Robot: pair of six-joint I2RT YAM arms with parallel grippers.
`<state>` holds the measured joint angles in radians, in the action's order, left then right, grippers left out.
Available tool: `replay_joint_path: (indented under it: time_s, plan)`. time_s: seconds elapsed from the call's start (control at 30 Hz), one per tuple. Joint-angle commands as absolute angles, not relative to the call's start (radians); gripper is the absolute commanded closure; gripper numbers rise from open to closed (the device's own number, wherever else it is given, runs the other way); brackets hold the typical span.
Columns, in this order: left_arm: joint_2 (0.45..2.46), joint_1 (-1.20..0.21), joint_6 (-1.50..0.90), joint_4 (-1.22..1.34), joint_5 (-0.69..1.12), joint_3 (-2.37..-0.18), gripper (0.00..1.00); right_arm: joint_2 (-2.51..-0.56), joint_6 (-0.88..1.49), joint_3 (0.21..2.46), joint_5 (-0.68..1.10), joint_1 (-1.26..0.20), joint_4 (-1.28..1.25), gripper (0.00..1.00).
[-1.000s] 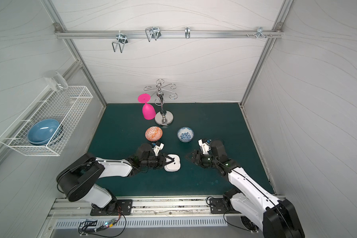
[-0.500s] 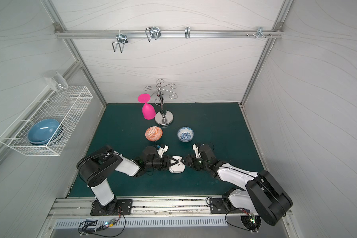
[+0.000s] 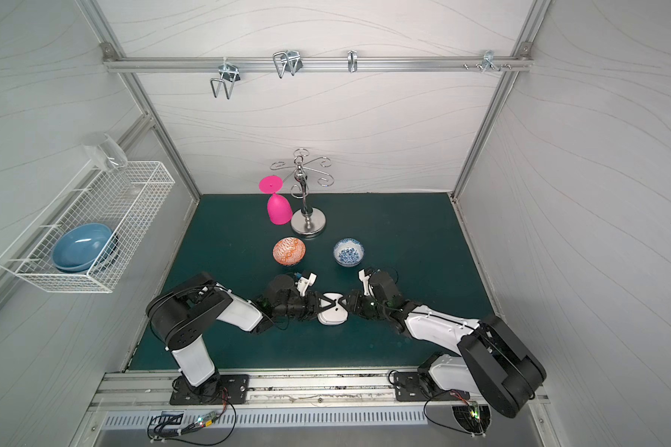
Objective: Remove the battery from the alarm
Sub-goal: Remove the cover from the alarm.
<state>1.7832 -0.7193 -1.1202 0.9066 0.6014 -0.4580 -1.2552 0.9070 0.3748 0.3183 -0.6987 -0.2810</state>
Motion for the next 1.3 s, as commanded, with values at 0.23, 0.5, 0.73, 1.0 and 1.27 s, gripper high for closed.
replay_joint_path:
  time_s: [0.23,0.5,0.73,1.0,1.27]
  plan:
    - [1.795,-0.724,-1.106,0.922,0.58,-0.481,0.95,-1.253,0.886,0.401,0.276,-0.747,-0.246,0.61]
    - [1.797,-0.724,-1.109,0.913,0.571,-0.481,0.95,-1.267,0.878,0.415,0.291,-0.797,-0.258,0.67]
    - [1.795,-0.724,-1.106,0.905,0.568,-0.483,0.95,-1.263,0.865,0.415,0.312,-0.808,-0.286,0.69]
    - [1.794,-0.723,-1.106,0.904,0.564,-0.482,0.95,-1.264,0.866,0.421,0.346,-0.807,-0.315,0.7]
    - [1.791,-0.723,-1.105,0.911,0.557,-0.475,0.95,-1.285,0.97,0.396,0.434,-0.784,-0.469,0.7]
